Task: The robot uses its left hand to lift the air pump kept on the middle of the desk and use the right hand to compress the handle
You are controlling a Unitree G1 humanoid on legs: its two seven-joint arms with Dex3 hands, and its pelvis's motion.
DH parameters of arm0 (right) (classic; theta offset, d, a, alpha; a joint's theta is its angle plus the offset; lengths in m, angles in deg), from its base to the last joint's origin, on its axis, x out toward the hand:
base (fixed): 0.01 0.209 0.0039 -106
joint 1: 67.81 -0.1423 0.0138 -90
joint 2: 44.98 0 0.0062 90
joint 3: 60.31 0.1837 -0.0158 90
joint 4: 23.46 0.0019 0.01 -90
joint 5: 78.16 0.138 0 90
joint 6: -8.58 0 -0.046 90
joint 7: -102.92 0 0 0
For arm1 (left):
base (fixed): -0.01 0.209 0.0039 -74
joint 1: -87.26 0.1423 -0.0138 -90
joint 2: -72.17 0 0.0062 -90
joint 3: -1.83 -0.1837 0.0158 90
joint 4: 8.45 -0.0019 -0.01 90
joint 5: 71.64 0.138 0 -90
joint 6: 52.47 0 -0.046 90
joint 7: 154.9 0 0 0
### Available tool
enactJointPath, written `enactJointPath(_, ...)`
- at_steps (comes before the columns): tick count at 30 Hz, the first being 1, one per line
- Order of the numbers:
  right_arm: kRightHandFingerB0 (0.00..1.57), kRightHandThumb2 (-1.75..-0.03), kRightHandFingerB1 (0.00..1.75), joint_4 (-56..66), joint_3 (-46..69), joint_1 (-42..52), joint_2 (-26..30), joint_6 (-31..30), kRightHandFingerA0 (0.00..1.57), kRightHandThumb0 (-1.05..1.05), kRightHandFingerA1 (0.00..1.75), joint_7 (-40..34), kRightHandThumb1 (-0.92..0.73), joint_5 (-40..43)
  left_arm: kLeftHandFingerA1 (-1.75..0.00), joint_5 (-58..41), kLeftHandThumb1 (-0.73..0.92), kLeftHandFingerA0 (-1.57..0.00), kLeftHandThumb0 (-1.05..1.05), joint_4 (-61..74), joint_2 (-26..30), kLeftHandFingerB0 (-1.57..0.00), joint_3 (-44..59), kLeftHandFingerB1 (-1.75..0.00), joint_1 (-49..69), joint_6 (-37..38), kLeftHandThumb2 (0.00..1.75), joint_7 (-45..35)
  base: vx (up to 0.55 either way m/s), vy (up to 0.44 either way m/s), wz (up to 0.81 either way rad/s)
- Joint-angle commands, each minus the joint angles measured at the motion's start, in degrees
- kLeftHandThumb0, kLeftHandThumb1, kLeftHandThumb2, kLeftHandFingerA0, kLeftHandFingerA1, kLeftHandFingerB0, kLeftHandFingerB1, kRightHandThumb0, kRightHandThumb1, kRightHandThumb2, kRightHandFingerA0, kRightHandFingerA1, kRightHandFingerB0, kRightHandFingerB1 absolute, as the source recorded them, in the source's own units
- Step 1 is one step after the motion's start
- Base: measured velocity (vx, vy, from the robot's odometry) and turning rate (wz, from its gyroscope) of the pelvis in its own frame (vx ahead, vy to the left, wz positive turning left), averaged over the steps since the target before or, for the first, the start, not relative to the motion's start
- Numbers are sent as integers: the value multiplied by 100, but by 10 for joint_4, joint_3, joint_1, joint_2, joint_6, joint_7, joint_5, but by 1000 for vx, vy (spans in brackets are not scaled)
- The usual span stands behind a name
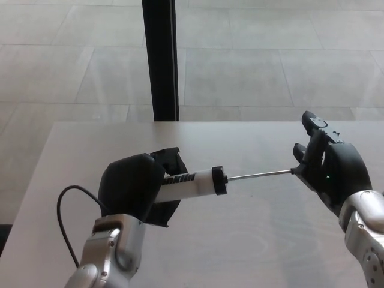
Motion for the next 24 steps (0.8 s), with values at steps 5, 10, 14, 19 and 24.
enactJointPath(5,0,-133,3,25,-25,-1,18,-19,0,-102,9,17,-92,-17,-173,9,44,-93,-16,-13,12,-81,-8,-142,-26,-1,121,7,0,0,0)
enactJointPath(10,0,-133,1,27,-41,3,15,-29,0,-104,6,21,-91,-22,-175,13,37,-93,-18,-27,15,-82,-10,-155,-59,4,132,17,0,0,0)
enactJointPath(14,0,-134,0,25,-51,2,11,-20,0,-105,6,20,-91,-27,-141,18,44,-123,-26,-38,11,-103,-13,-128,-77,-18,118,8,0,0,0)
enactJointPath(19,0,-134,0,30,-51,-1,6,-23,0,-105,6,23,-92,-23,-175,24,38,-97,-17,-57,4,-80,-20,-158,-100,-37,123,7,0,0,0)
enactJointPath(24,0,-134,3,27,-45,-12,-6,-16,0,-101,8,7,-92,-29,-175,34,42,-97,-17,-66,-6,-83,-33,-148,-124,-77,120,-12,0,0,0)
